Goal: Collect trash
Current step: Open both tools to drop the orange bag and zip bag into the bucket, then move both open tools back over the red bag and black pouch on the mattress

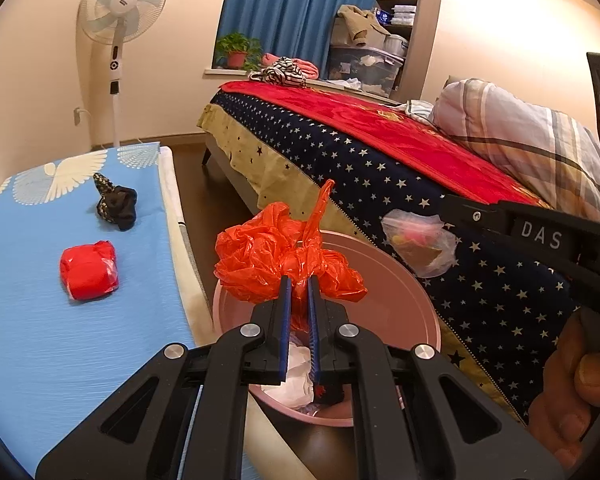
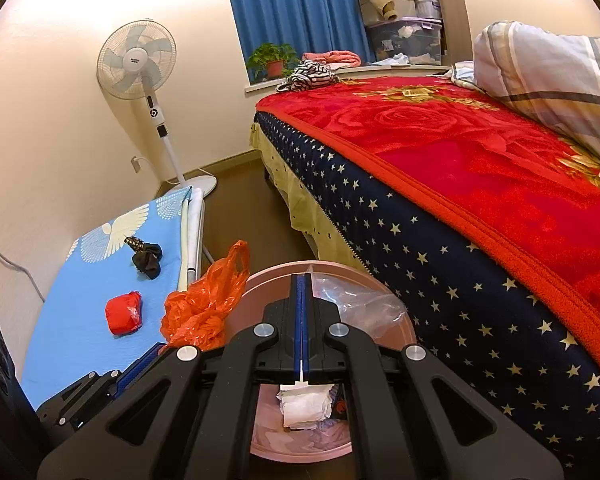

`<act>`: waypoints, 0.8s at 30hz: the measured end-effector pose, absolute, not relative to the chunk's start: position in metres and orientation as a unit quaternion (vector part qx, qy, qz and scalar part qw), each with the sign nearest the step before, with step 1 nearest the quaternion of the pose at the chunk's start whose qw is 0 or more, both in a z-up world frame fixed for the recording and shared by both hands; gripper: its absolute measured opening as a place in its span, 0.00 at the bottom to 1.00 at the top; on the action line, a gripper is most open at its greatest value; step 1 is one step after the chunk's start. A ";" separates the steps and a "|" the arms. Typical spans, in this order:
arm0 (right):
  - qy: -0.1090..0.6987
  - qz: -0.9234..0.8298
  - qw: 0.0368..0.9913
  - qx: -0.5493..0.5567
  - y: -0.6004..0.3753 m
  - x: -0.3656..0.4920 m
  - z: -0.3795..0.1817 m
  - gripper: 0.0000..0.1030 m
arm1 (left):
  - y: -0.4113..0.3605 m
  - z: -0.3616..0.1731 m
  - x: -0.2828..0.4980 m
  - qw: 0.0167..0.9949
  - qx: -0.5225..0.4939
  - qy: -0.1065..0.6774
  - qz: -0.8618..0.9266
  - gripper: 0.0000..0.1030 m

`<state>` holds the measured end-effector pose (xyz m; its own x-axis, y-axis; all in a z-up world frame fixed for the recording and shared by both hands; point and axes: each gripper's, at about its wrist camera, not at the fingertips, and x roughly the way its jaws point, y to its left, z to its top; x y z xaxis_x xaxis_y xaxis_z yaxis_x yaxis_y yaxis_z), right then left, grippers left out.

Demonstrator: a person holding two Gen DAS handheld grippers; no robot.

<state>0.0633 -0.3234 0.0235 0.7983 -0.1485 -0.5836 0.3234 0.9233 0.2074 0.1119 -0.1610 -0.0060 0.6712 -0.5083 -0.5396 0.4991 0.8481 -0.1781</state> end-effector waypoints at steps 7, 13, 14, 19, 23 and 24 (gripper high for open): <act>0.293 -0.127 0.935 0.152 -0.324 0.063 0.023 0.02 | -0.163 -0.010 0.115 0.909 -0.009 0.308 -0.281 0.10; 0.284 -0.150 0.932 0.167 -0.330 0.056 0.025 0.47 | -0.157 -0.016 0.118 0.909 -0.013 0.320 -0.265 0.43; 0.284 -0.149 0.932 0.168 -0.330 0.056 0.025 0.47 | -0.154 -0.016 0.118 0.910 -0.016 0.321 -0.262 0.43; 0.286 -0.144 0.933 0.166 -0.323 0.056 0.026 0.47 | -0.138 -0.012 0.116 0.918 -0.024 0.313 -0.243 0.42; 0.286 -0.137 0.933 0.168 -0.317 0.057 0.026 0.47 | -0.125 -0.009 0.115 0.923 -0.031 0.308 -0.228 0.38; 0.287 -0.135 0.933 0.168 -0.316 0.057 0.025 0.47 | -0.122 -0.008 0.115 0.924 -0.033 0.306 -0.226 0.37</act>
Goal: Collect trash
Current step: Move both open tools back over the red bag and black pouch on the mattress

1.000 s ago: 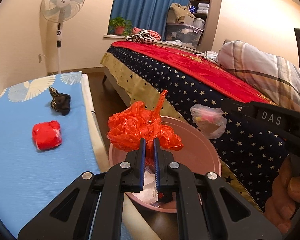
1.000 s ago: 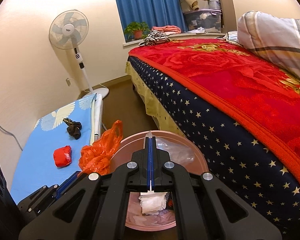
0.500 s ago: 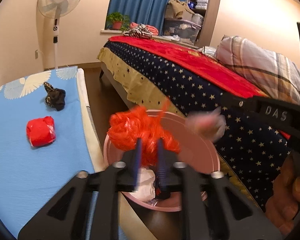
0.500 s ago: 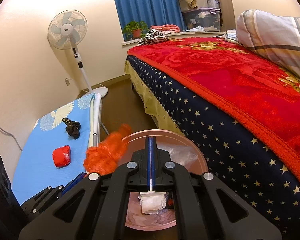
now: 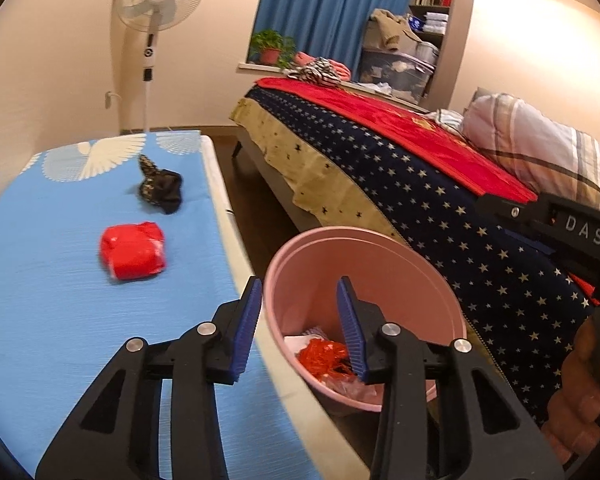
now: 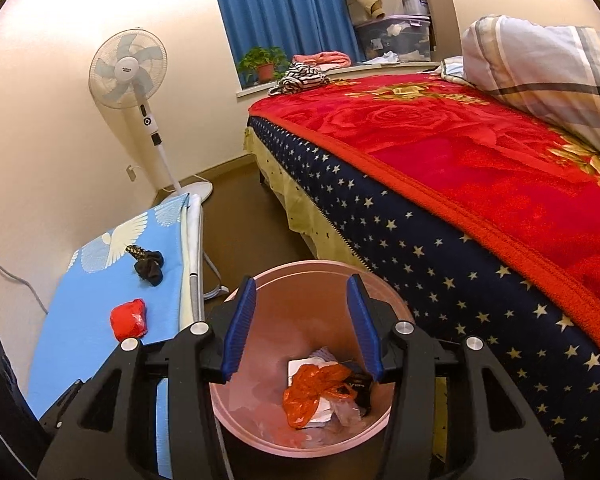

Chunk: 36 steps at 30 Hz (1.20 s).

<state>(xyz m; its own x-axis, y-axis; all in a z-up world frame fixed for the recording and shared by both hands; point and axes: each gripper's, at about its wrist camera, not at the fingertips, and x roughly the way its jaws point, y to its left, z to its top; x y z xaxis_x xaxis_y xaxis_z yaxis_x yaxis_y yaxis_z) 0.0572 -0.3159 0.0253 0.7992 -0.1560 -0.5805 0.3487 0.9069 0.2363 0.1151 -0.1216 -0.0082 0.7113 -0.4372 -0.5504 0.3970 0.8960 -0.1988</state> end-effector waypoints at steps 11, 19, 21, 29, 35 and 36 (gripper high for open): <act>0.295 -0.112 0.935 0.163 -0.293 0.076 0.018 0.47 | -0.088 -0.007 0.126 0.937 -0.053 0.294 -0.179 0.28; 0.305 -0.098 0.934 0.158 -0.281 0.094 0.007 0.47 | -0.071 -0.012 0.142 0.943 -0.063 0.293 -0.144 0.28; 0.305 -0.094 0.935 0.156 -0.279 0.099 0.005 0.47 | -0.067 -0.015 0.147 0.944 -0.066 0.294 -0.136 0.28; 0.307 -0.071 0.936 0.157 -0.264 0.124 -0.006 0.45 | -0.053 -0.026 0.164 0.947 -0.064 0.295 -0.105 0.28; 0.301 -0.043 0.942 0.144 -0.244 0.143 -0.009 0.32 | -0.028 -0.034 0.183 0.946 -0.083 0.305 -0.068 0.28; 0.300 -0.040 0.942 0.143 -0.242 0.146 -0.009 0.31 | -0.024 -0.036 0.187 0.946 -0.084 0.308 -0.061 0.28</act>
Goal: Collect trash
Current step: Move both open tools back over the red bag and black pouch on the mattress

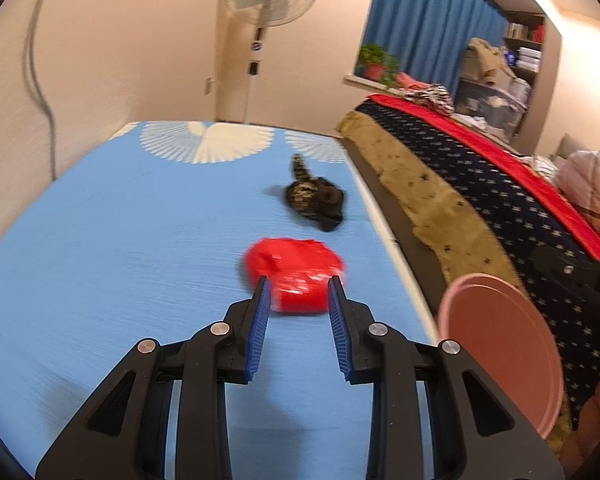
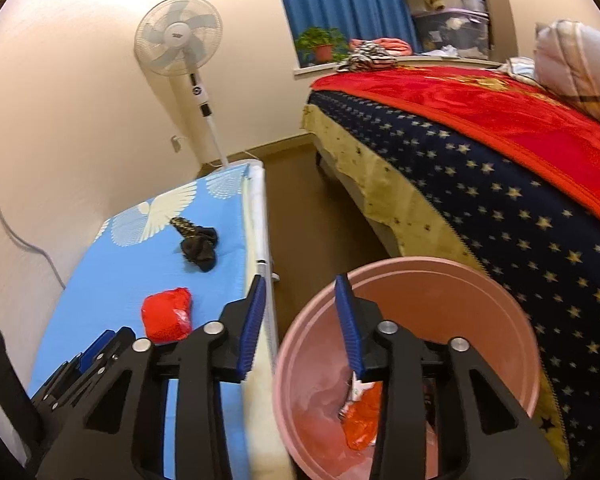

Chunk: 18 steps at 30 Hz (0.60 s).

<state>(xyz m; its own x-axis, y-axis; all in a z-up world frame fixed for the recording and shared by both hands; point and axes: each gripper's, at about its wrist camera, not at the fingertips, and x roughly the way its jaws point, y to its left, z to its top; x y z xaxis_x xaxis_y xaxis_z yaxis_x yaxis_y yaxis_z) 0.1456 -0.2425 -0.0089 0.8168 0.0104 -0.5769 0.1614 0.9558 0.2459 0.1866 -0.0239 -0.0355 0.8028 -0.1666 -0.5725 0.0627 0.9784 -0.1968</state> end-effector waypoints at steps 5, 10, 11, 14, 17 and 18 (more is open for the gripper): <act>0.305 -0.030 0.940 0.149 -0.235 0.164 -0.017 0.30 | -0.004 -0.046 0.208 0.936 -0.121 0.328 -0.048 0.30; 0.312 -0.028 0.938 0.147 -0.231 0.178 -0.025 0.31 | -0.006 -0.047 0.227 0.929 -0.135 0.340 -0.062 0.60; 0.313 -0.029 0.938 0.148 -0.231 0.179 -0.025 0.31 | -0.010 -0.048 0.230 0.928 -0.132 0.344 -0.063 0.68; 0.316 -0.035 0.936 0.154 -0.234 0.186 -0.030 0.31 | -0.021 -0.051 0.242 0.922 -0.120 0.363 -0.069 0.74; 0.323 -0.035 0.932 0.160 -0.235 0.191 -0.034 0.31 | -0.030 -0.056 0.253 0.909 -0.111 0.393 -0.081 0.74; 0.327 -0.033 0.931 0.161 -0.235 0.193 -0.036 0.31 | -0.033 -0.059 0.256 0.906 -0.105 0.402 -0.083 0.73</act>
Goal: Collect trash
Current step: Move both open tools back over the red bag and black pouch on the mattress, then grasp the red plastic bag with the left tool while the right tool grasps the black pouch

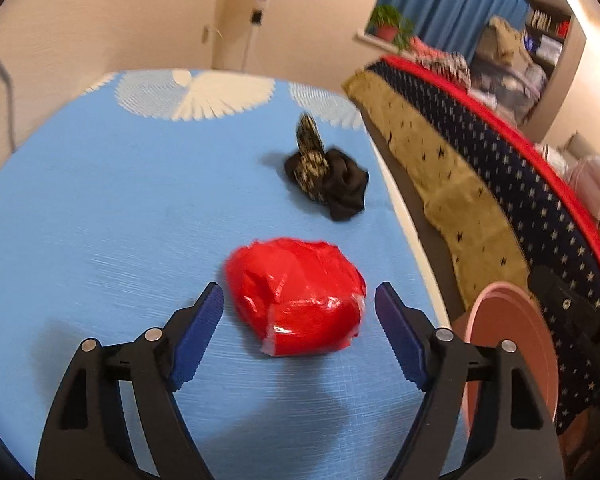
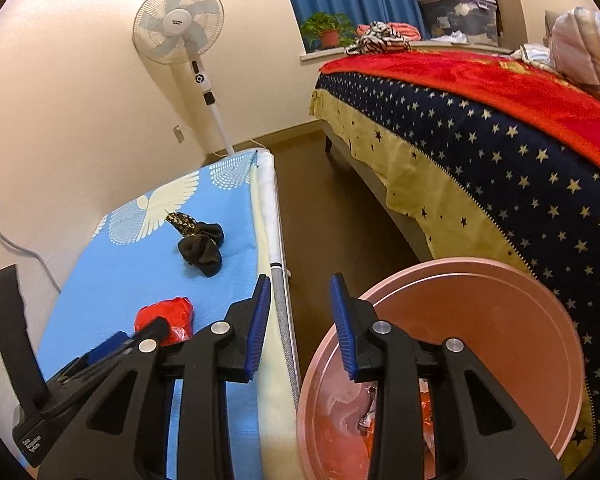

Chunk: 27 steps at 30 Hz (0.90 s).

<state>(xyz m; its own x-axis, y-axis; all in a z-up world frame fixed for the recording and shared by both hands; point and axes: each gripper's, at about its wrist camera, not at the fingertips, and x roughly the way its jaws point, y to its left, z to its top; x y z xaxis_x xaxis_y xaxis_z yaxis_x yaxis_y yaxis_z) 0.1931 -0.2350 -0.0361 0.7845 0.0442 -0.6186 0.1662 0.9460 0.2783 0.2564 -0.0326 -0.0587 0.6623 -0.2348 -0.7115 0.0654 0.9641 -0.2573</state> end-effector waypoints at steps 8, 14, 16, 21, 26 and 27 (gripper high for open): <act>0.335 -0.003 0.927 0.168 -0.219 0.217 -0.038 0.31 | -0.013 -0.062 0.252 0.908 -0.117 0.397 -0.058 0.62; 0.343 0.029 0.924 0.169 -0.188 0.252 -0.042 0.31 | 0.022 -0.063 0.248 0.911 -0.143 0.385 0.019 0.62; 0.349 0.037 0.920 0.174 -0.181 0.264 -0.046 0.31 | 0.025 -0.065 0.249 0.911 -0.135 0.390 0.027 0.62; 0.369 0.049 0.913 0.169 -0.166 0.298 -0.059 0.37 | 0.027 -0.065 0.252 0.912 -0.110 0.394 0.042 0.62; 0.381 0.062 0.909 0.155 -0.155 0.321 -0.066 0.45 | 0.026 -0.065 0.253 0.912 -0.101 0.396 0.042 0.62; 0.382 0.062 0.910 0.151 -0.154 0.324 -0.067 0.45 | 0.026 -0.065 0.254 0.912 -0.102 0.396 0.041 0.62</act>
